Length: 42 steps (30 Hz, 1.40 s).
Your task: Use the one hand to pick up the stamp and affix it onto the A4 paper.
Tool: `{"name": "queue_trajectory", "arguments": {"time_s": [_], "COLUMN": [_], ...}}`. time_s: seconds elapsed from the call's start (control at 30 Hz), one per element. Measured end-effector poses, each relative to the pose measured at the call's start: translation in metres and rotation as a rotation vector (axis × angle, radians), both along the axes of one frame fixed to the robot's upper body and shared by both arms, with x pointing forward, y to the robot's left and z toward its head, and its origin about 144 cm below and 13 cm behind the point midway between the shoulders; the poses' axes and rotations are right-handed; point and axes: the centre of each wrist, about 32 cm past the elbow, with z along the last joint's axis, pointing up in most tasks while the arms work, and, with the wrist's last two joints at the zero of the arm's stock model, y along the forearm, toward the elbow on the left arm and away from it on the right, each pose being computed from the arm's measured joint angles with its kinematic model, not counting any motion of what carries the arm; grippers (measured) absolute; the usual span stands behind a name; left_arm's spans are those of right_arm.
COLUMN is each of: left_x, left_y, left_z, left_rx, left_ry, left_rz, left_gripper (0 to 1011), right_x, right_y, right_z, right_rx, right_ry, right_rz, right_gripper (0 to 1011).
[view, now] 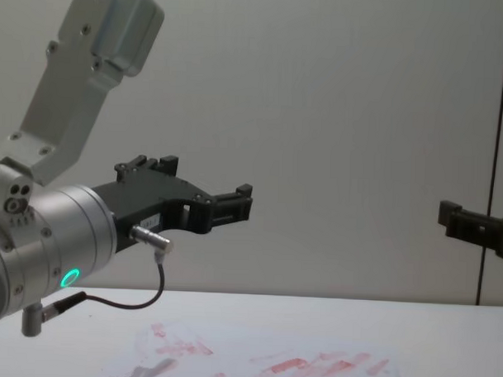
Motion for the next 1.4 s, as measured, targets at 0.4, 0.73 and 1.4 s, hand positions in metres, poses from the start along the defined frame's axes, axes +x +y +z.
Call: {"name": "queue_trajectory", "arguments": {"time_s": [0.4, 0.73, 1.4], "left_x": [0.0, 0.0, 0.0], "left_y": [0.0, 0.0, 0.0], "left_z": [0.0, 0.0, 0.0], "left_rx": [0.0, 0.0, 0.0], "left_ry": [0.0, 0.0, 0.0], "left_rz": [0.0, 0.0, 0.0], "left_gripper": [1003, 1002, 1002], "right_x": [0.0, -0.006, -0.046], "right_y": [0.0, -0.011, -0.045], "right_z": [0.0, 0.0, -0.009], "right_rx": [0.0, 0.001, -0.08], "right_ry": [0.001, 0.033, 0.223], "right_rz": [0.0, -0.007, -0.022], "right_gripper": [1001, 1001, 1001]}}
